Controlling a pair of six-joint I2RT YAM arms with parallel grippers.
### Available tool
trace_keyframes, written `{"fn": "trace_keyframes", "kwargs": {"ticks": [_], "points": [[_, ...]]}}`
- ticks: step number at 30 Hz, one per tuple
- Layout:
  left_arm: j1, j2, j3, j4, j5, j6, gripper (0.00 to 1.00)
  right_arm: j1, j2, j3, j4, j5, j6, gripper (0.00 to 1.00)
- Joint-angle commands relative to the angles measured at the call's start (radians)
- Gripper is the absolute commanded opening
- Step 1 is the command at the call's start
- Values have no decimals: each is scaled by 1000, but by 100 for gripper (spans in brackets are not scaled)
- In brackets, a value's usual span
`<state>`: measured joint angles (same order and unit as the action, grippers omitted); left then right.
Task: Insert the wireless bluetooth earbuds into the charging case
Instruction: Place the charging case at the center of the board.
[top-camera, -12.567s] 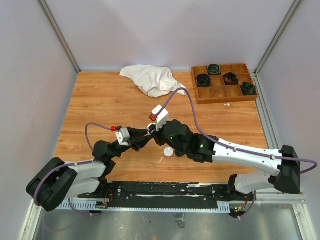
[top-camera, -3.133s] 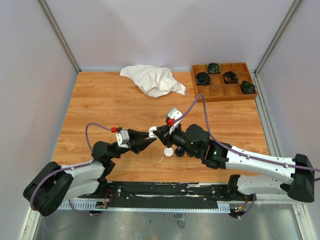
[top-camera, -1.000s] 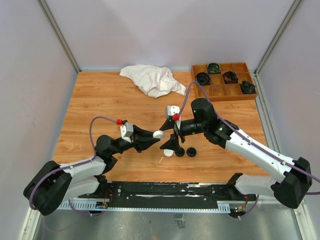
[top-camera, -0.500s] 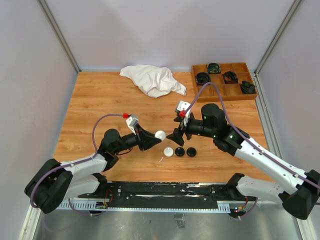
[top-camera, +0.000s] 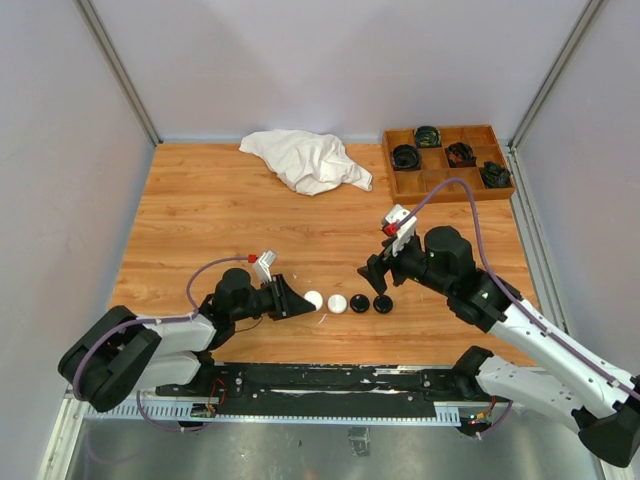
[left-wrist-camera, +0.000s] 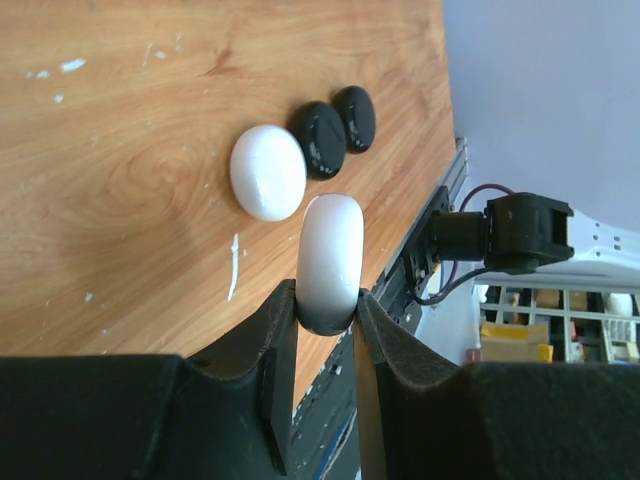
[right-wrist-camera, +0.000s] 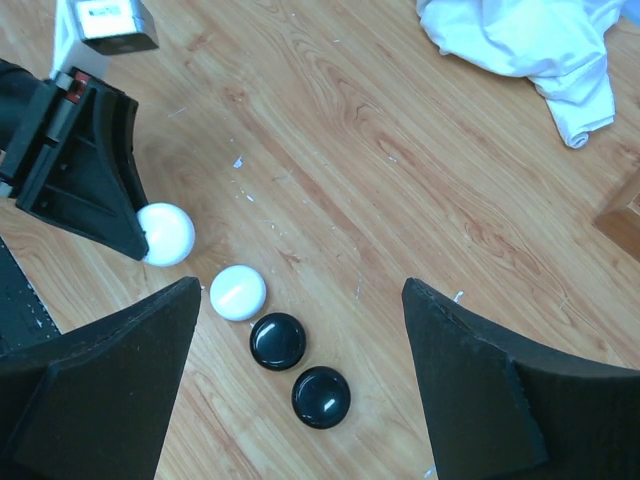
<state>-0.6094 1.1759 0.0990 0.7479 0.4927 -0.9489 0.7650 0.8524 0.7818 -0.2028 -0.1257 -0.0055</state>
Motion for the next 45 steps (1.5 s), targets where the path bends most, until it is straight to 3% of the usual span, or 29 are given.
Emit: {"fn": "trace_keyframes", "kwargs": {"ticks": [1,7,18,32,41,45], "points": [[-9,73,30,-12,-18,-66,17,-18,-52,-15,-41,81,36,83],[-12,193,69,-19,-38,-93,19,-18,-114,-34,-66,106,38,83],[-36,277,110,-21,-114,-119,29,-19,-190,-60,-81,126,40,84],[-88,293,109,-38,-190,-169,57,-18,-234,-75,-93,196,35,86],[-87,71,144,-439,-387,-96,78,-19,-239,-64,-131,297,18,87],[-82,-31,168,-600,-483,-56,93,-19,-237,-57,-167,383,24,88]]}}
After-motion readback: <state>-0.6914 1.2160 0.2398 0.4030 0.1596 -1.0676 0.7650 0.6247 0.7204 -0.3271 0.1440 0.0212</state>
